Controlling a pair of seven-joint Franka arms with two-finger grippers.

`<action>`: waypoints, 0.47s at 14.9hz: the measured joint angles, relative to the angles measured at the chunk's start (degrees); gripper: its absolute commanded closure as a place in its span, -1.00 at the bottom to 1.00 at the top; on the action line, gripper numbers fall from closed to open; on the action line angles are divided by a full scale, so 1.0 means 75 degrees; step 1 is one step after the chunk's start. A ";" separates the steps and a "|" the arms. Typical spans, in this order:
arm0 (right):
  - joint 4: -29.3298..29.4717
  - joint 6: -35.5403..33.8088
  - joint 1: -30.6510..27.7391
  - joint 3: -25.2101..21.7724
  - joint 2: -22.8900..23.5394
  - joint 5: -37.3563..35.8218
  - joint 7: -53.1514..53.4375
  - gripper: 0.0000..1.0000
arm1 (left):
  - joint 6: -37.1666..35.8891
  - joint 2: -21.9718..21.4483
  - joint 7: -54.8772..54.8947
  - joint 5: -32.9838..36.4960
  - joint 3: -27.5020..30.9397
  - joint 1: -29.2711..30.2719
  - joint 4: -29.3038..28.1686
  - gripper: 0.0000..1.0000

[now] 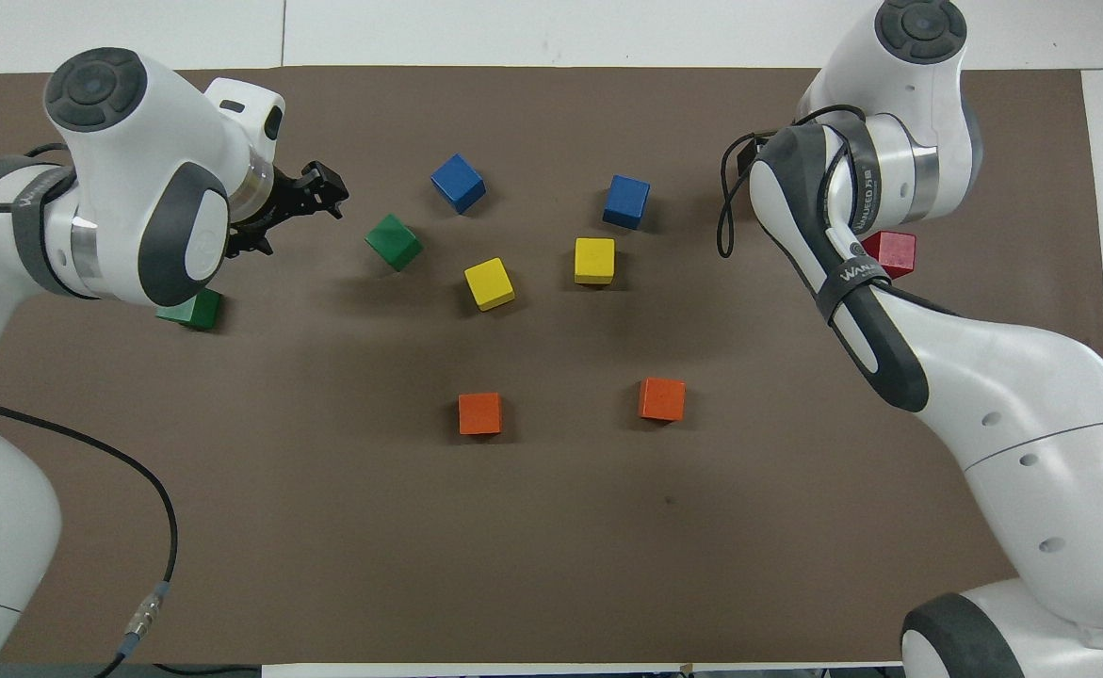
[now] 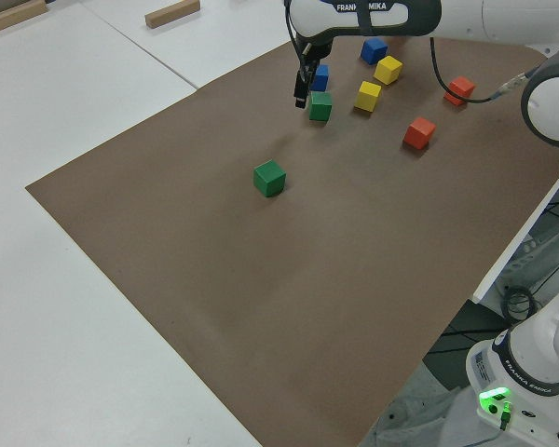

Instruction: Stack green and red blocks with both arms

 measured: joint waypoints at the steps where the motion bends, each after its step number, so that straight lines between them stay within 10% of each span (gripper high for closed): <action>1: 0.0001 0.0037 0.0002 0.0001 0.0027 -0.0044 -0.0016 -1.00 | 0.0095 0.0082 -0.0365 0.0116 -0.0003 -0.0108 0.0009 -1.00; 7: 0.0005 0.0526 -0.0004 0.0073 0.0266 -0.0092 -0.0291 -1.00 | 0.0464 0.0426 -0.2062 0.0313 -0.0002 -0.0469 0.0137 -1.00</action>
